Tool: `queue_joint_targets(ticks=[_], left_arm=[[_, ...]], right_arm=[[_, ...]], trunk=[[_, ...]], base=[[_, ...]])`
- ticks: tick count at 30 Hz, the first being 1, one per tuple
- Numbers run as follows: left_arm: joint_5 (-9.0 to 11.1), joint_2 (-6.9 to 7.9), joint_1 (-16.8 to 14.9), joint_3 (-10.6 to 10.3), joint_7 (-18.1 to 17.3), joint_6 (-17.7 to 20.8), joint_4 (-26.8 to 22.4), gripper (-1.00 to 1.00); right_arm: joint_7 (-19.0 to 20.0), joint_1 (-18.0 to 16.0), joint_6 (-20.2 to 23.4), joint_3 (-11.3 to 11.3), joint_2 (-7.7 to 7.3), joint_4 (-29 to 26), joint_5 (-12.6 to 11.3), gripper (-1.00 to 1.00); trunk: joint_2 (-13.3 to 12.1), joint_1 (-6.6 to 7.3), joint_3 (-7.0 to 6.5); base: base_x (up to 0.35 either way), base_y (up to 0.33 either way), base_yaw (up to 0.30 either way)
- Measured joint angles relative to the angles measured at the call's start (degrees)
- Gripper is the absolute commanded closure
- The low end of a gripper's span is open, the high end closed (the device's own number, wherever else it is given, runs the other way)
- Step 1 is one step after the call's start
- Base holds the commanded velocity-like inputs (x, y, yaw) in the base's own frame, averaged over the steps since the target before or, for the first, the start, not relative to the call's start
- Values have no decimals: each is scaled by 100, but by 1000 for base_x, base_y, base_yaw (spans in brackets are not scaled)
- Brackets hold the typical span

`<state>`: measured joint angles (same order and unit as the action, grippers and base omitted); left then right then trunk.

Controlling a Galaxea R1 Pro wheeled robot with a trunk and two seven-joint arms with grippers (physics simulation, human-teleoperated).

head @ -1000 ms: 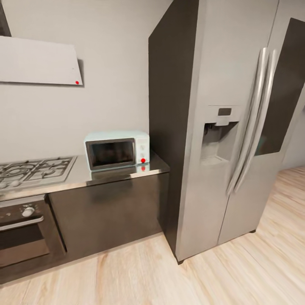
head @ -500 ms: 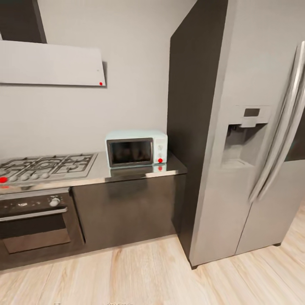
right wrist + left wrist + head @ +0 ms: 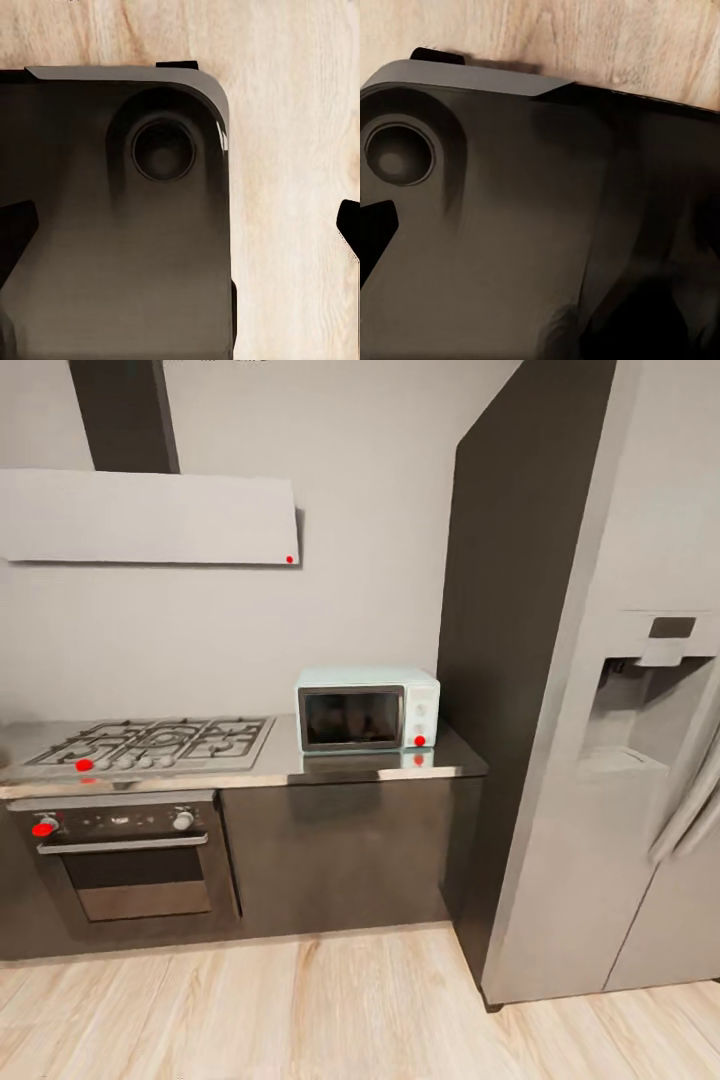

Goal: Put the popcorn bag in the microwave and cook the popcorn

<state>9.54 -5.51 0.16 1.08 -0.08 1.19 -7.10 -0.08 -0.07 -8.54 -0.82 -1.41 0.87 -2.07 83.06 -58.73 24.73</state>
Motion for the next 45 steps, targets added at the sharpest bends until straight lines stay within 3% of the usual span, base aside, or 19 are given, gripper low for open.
queue_joint_targets(ticks=[30,34,38,45], left_arm=[[8,25,0,-2,0,0,23,-100],[203,25,0,-2,0,0,31,-100],[209,-43,0,36,0,0,52,-100],[220,104,0,62,0,0,52,-100]], right_arm=[[0,1,7,7,7,0,6,-100],[0,1,-1,10,1,0,8,-100],[0,1,7,-11,-2,0,-25,-100],[-23,1,10,0,-7,0,-17,-100]], trunk=[[0,0,0],[0,0,0],[0,0,0],[0,0,0]], base=[[217,-137,22],[7,-12,0],[0,0,0],[0,0,0]])
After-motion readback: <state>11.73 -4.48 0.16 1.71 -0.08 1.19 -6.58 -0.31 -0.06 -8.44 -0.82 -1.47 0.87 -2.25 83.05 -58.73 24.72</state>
